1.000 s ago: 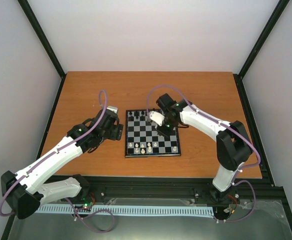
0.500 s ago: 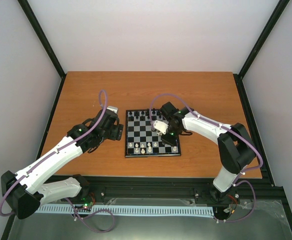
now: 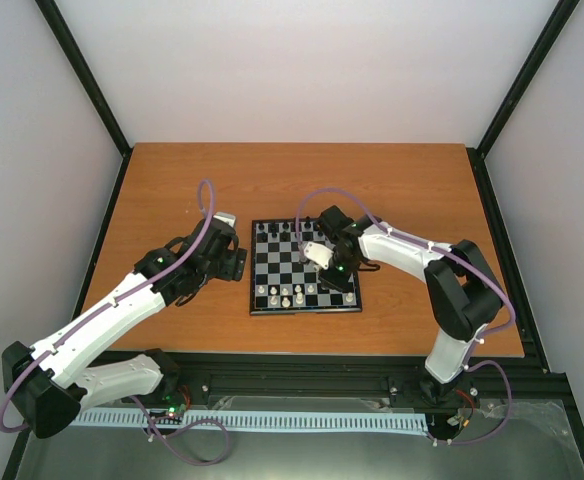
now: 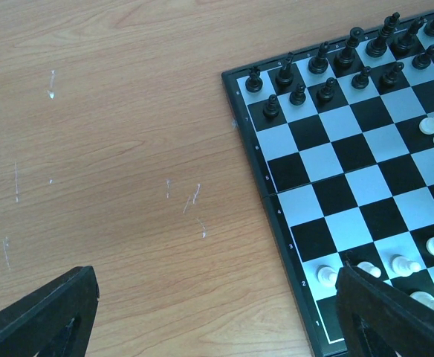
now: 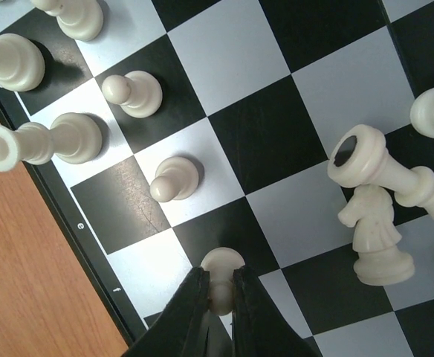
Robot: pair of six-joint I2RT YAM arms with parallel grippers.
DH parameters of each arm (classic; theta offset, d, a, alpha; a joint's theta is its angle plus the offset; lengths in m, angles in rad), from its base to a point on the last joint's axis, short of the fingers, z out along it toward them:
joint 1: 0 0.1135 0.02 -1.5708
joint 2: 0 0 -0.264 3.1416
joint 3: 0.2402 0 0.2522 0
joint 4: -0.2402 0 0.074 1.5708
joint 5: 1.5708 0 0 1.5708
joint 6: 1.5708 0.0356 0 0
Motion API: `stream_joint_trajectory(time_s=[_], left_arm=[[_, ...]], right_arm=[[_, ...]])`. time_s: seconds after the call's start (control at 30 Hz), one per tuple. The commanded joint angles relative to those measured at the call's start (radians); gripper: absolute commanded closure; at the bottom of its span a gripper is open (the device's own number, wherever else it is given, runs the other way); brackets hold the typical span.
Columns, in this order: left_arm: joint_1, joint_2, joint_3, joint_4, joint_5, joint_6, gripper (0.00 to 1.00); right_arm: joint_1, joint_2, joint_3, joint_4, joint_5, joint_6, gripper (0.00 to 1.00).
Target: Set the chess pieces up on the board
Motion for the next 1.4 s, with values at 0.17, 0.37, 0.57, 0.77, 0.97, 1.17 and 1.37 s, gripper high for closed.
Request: stream_joint_trajectory(time_s=[0.17, 0.37, 0.57, 0.77, 0.97, 1.17, 1.37], left_arm=[[0.009, 0.0, 0.007, 0.007, 0.01, 0.013, 0.11], [0.009, 0.001, 0.007, 0.006, 0.011, 0.013, 0.11], [0.009, 0.003, 0.005, 0.007, 0.01, 0.013, 0.11], [0.009, 0.004, 0.006, 0.006, 0.013, 0.014, 0.11], [0.009, -0.002, 0.005, 0.007, 0.01, 0.013, 0.11], [0.01, 0.003, 0.006, 0.007, 0.013, 0.015, 0.11], [0.009, 0.006, 0.006, 0.007, 0.011, 0.013, 0.11]], right_arm=[[0.016, 0.036, 0.004, 0.016, -0.016, -0.004, 0.9], [0.02, 0.038, 0.002, 0.019, -0.008, -0.003, 0.85], [0.018, 0.014, 0.019, 0.002, 0.011, 0.001, 0.76], [-0.018, -0.044, 0.139, -0.076, -0.02, -0.001, 0.68], [-0.049, 0.029, 0.282, -0.099, 0.04, 0.031, 0.68], [-0.061, 0.181, 0.417, -0.122, 0.054, 0.074, 0.69], [-0.062, 0.294, 0.519, -0.163, 0.064, 0.102, 0.69]])
